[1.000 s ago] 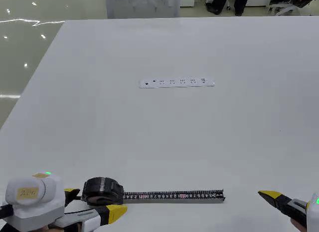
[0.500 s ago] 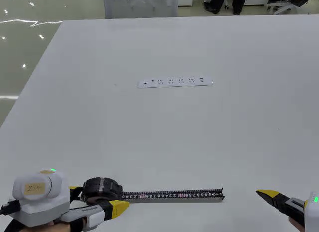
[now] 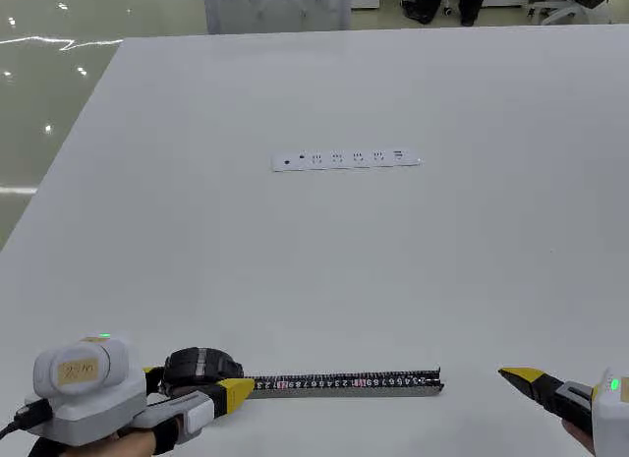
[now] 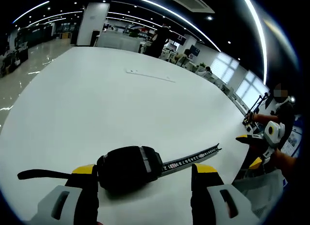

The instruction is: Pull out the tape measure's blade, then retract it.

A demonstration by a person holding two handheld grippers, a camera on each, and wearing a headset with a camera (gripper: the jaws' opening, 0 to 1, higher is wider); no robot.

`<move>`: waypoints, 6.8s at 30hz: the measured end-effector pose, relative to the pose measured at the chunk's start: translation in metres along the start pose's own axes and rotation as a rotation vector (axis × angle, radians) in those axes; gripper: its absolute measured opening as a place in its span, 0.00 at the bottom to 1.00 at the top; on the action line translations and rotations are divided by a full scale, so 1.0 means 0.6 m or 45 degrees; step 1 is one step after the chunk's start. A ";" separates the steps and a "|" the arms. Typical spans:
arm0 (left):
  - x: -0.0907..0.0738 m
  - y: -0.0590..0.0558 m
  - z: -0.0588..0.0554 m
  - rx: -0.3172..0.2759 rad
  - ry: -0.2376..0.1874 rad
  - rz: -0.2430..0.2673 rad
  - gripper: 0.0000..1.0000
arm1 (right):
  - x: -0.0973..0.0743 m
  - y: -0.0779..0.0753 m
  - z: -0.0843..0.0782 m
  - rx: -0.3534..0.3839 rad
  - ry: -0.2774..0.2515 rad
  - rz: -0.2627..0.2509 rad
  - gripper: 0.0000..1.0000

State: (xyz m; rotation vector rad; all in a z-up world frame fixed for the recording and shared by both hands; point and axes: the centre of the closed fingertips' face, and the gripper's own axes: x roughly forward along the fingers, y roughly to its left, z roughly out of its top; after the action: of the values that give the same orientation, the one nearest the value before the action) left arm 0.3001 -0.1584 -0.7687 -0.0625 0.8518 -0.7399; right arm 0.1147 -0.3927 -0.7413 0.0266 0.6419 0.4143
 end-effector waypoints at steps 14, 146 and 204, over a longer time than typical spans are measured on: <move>0.008 0.008 -0.004 -0.043 -0.041 0.096 0.72 | 0.014 -0.001 0.007 -0.005 -0.006 0.017 0.82; 0.014 0.033 -0.018 0.012 0.021 0.292 0.57 | 0.139 -0.068 -0.043 -0.389 0.126 0.243 0.17; 0.013 0.032 -0.020 0.028 0.062 0.329 0.55 | 0.170 -0.018 -0.010 -0.360 0.076 0.340 0.13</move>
State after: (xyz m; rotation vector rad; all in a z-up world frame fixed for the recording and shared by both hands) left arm 0.3061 -0.1459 -0.7887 0.0845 0.8786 -0.5097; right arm 0.1888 -0.3645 -0.8061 -0.1713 0.6356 0.7634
